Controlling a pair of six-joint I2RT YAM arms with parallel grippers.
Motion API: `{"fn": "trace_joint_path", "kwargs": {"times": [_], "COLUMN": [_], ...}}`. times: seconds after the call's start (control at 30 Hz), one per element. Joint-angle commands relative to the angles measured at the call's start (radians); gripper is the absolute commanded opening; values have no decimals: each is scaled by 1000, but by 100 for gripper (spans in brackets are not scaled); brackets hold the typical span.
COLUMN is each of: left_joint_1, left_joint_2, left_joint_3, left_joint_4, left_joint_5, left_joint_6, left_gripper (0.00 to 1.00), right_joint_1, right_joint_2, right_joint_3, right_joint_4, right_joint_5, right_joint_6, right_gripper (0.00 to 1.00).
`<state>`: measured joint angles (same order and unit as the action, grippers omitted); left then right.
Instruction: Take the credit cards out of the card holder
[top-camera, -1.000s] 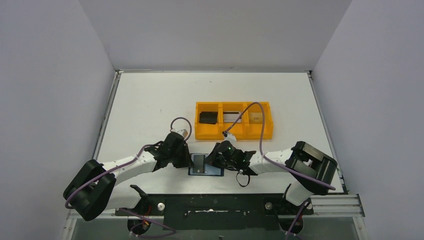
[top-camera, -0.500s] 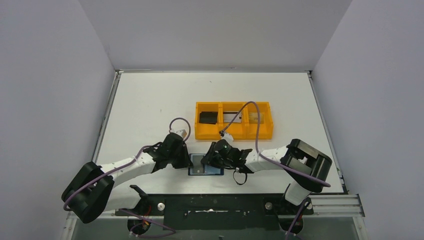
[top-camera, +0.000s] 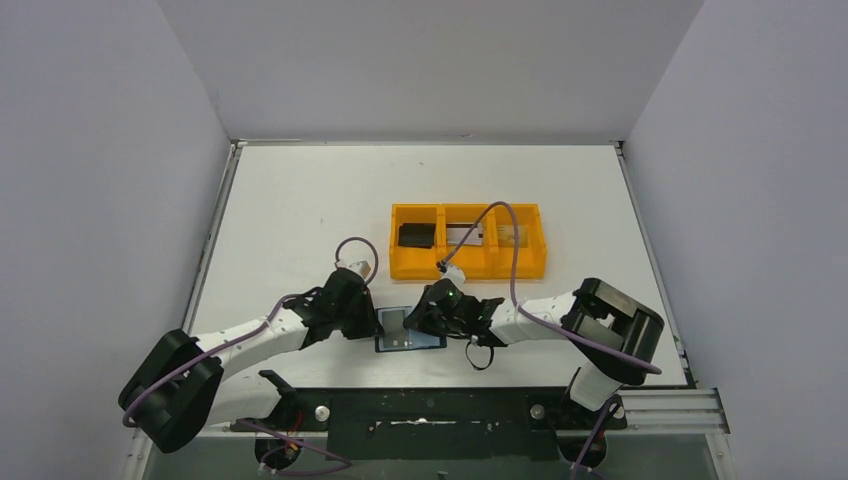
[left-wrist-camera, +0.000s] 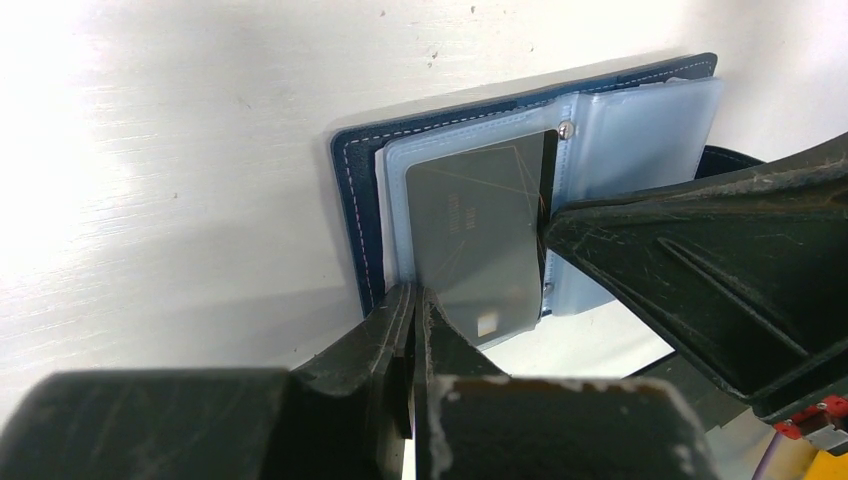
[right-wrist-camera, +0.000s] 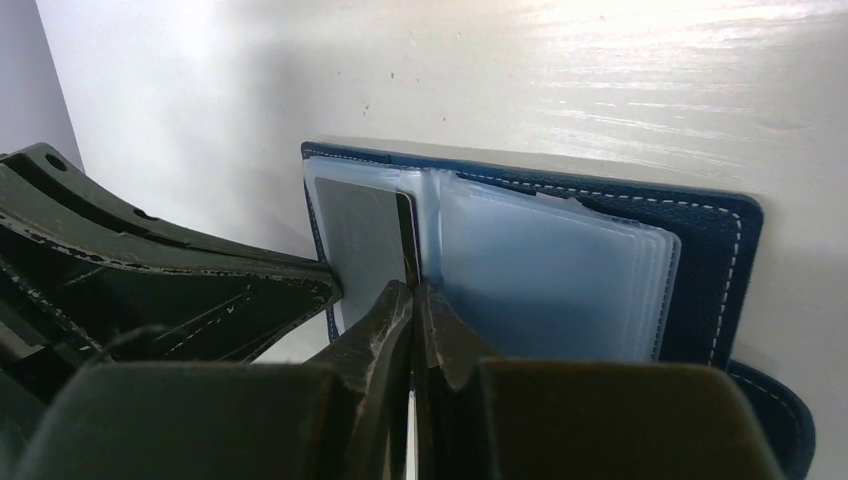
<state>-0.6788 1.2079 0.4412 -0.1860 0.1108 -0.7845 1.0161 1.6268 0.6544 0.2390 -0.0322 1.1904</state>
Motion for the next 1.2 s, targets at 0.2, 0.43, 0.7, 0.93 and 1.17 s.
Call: {"fn": "trace_joint_path", "kwargs": {"times": [0.2,0.43,0.7,0.93,1.17], "left_joint_1": [-5,-2,-2,-3,-2], "left_joint_2": [-25,-19,-3,-7,-12], "left_joint_3": [2,7,14,-6,-10], "left_joint_4": [-55,-52,-33,-16,-4], "left_joint_5": [-68,-66,-44,-28,-22], "left_joint_6": [-14,-15,-9,-14,-21], "left_gripper": [0,0,0,0,0], "right_joint_1": [15,5,12,-1,9], "right_joint_2": [-116,-125,-5,29,4], "right_joint_3": [-48,-53,25,33,-6], "right_joint_4": [59,-9,63,69,229], "right_joint_5": [50,63,-40,-79,-124], "right_joint_6": [24,45,-19,-17,-21], "right_gripper": [0,3,21,21,0]}}
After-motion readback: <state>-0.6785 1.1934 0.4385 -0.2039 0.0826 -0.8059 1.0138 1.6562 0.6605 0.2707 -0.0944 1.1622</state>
